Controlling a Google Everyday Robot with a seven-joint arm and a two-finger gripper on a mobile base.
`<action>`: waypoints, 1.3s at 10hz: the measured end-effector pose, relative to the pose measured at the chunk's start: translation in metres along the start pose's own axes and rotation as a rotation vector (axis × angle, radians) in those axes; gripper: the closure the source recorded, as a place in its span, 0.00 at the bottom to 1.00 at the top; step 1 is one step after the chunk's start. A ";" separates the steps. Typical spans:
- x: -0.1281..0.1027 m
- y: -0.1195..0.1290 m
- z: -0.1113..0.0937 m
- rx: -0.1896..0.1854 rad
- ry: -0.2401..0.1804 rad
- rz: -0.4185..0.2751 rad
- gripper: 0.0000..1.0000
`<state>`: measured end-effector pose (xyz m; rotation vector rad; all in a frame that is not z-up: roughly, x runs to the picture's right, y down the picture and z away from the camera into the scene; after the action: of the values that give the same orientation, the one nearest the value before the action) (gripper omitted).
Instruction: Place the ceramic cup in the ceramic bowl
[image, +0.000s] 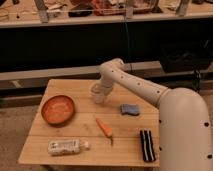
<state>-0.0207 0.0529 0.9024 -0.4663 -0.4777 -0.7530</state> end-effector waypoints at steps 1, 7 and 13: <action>-0.001 -0.001 0.002 0.000 -0.001 -0.004 0.68; -0.008 -0.008 -0.003 -0.004 0.002 -0.030 1.00; -0.040 -0.038 -0.042 -0.008 0.002 -0.105 1.00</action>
<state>-0.0645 0.0263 0.8548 -0.4508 -0.4997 -0.8563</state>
